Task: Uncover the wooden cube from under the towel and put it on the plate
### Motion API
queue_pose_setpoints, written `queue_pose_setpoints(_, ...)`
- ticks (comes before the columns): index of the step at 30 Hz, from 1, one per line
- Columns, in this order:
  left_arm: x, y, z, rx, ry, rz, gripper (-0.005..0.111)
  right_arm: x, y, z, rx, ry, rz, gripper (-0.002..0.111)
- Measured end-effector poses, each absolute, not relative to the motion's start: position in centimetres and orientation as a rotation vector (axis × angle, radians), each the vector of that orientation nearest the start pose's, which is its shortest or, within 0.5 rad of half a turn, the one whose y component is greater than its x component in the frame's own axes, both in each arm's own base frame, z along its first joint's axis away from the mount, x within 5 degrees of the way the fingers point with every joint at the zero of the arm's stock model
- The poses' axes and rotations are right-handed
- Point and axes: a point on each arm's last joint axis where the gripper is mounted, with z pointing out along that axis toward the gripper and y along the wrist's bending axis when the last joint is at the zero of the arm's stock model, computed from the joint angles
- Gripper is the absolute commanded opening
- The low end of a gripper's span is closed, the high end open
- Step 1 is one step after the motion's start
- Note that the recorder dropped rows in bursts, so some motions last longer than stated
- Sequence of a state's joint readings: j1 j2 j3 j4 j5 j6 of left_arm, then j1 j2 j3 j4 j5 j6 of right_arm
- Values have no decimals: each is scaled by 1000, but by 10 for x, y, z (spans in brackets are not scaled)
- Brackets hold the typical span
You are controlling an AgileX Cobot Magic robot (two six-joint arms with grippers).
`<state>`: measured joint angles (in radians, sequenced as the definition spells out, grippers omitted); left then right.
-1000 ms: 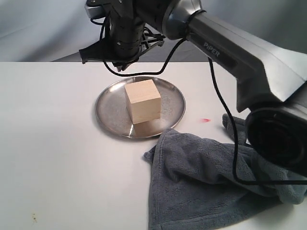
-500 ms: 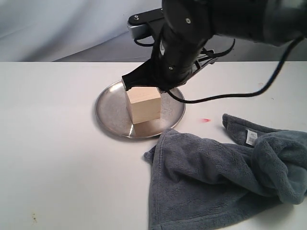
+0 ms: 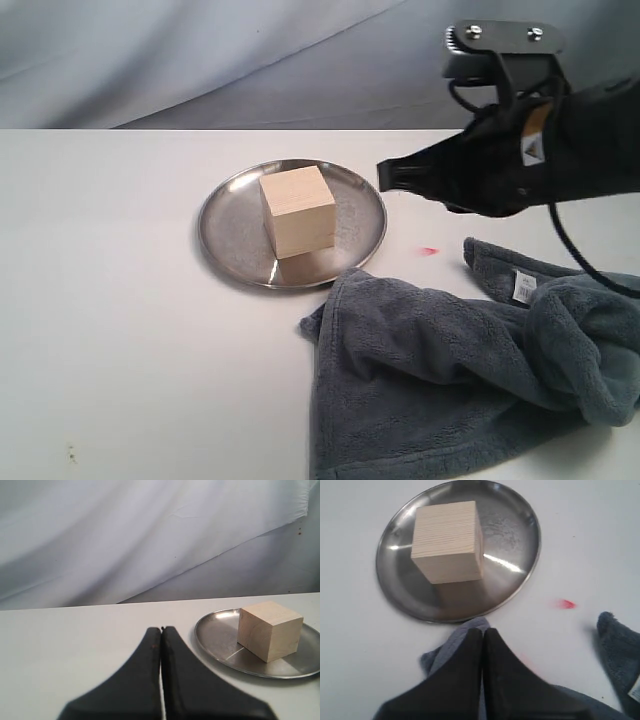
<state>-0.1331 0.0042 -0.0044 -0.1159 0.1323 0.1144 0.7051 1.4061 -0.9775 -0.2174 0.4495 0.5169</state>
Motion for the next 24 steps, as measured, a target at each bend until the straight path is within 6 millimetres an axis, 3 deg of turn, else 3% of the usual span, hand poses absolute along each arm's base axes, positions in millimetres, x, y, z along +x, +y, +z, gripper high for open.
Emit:
queue_pose_setpoints(7, 56, -9, 202, 119, 1612, -116, 0, 229, 139, 255, -323, 2268, 398, 0)
queue_pose_setpoints(12, 56, -9, 202, 119, 1612, -116, 0, 221, 115, 246, -241, 2165, 420, 0)
queue_pose_setpoints(19, 56, -9, 202, 119, 1612, -116, 0, 192, 68, 246, -87, 2058, 375, 0)
queue_pose_setpoints(24, 56, -9, 202, 119, 1612, -116, 0, 167, 52, 240, -113, 1957, 329, 0)
